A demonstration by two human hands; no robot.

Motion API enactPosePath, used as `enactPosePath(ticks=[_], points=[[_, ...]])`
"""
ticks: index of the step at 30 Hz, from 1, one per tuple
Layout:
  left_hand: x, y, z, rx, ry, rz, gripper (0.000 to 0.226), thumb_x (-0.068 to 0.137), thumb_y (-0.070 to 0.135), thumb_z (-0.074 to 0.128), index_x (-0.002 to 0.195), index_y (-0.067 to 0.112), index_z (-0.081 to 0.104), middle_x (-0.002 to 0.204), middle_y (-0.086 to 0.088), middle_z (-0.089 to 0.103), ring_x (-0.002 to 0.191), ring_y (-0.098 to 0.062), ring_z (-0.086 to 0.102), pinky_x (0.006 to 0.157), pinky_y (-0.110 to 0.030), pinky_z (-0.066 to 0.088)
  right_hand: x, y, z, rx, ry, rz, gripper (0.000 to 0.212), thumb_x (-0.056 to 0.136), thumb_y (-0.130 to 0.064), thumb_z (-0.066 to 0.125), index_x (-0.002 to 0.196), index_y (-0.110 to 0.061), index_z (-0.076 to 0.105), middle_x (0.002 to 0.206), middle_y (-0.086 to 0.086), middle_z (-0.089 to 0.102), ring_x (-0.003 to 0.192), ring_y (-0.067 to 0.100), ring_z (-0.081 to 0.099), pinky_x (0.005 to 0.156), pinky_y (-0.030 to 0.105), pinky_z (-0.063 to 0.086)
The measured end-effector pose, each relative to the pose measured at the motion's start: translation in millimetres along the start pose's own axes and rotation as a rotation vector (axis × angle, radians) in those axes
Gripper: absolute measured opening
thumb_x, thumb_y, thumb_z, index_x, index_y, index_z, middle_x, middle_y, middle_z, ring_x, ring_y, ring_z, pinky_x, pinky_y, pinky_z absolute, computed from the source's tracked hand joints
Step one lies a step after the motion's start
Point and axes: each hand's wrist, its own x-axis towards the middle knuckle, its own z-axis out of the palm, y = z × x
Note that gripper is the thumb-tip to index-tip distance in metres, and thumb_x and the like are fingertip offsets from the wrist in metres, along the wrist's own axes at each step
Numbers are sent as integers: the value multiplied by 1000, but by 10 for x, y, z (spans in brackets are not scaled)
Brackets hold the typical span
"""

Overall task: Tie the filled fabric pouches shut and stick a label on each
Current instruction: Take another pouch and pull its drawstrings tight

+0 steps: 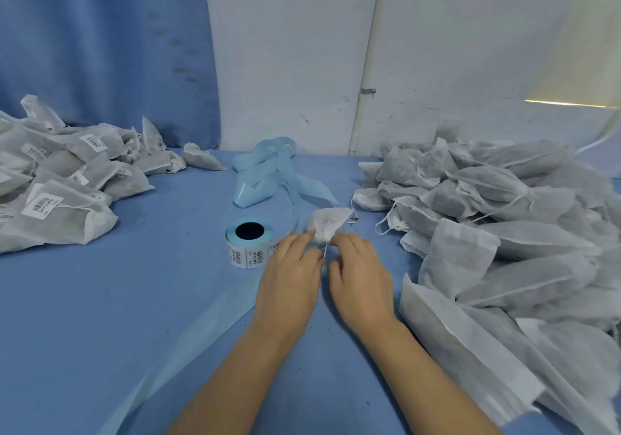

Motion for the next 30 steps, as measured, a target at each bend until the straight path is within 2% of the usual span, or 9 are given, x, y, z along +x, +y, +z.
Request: enactPosePath(ticks=[3,8,11,16,19,21,26,28,30], points=[[19,-40,36,-265,-53,-189,10,95,10,54,94,11,64,127,0,61,106,-16,57,85,-21,41,-17,-3,11,40,27,-49,45,91,-9,47,134,-18,51,143,-12,47,124,12,42,85,25,38],[75,-77,4,-588,-71,-350,13,97,15,52,89,22,60,100,19,64,92,14,55,76,-4,39,-30,-26,-19,16,84,-121,55,83,-1,53,137,-11,52,146,-3,46,128,22,46,96,33,42],[50,-100,33,-495,-101,-307,11,96,17,52,94,18,63,93,12,65,89,1,56,78,-18,44,-34,-39,-28,5,72,-124,52,81,0,55,133,-9,55,145,0,48,125,27,49,95,38,44],[39,-61,21,-97,68,-95,9,91,14,61,94,13,69,125,3,56,106,-17,50,73,-27,44,-38,-40,-43,4,70,-126,52,81,1,54,132,-10,56,145,-3,48,125,24,48,91,37,45],[41,-78,47,-203,3,-46,18,95,10,54,106,13,67,143,9,44,119,-7,47,85,-16,39,-51,-54,-49,25,111,-155,50,78,3,55,127,-7,60,139,2,55,119,28,53,86,42,50],[43,-81,49,-300,-36,-49,20,96,7,49,109,11,64,140,13,44,120,1,45,89,-3,32,-57,-49,-43,48,158,-176,49,76,4,56,124,-5,62,135,4,58,116,30,56,84,43,52],[40,-31,43,-485,-6,-106,13,95,-2,50,96,3,62,111,14,47,101,17,45,86,-2,32,-54,-33,3,232,320,-164,34,83,-3,54,113,-9,69,117,-1,68,103,22,59,89,24,44],[34,-2,43,-535,-22,-133,12,94,0,51,94,4,62,107,11,50,100,13,48,87,-7,37,-53,-25,14,397,369,-100,23,87,-5,59,104,-13,72,103,-10,69,96,8,55,86,7,35],[22,22,56,-591,-59,-164,11,95,2,51,94,5,61,106,5,53,98,2,52,90,-20,45,-48,-12,7,553,355,-11,23,89,-4,63,98,-24,71,93,-24,63,92,-7,51,83,4,35]])
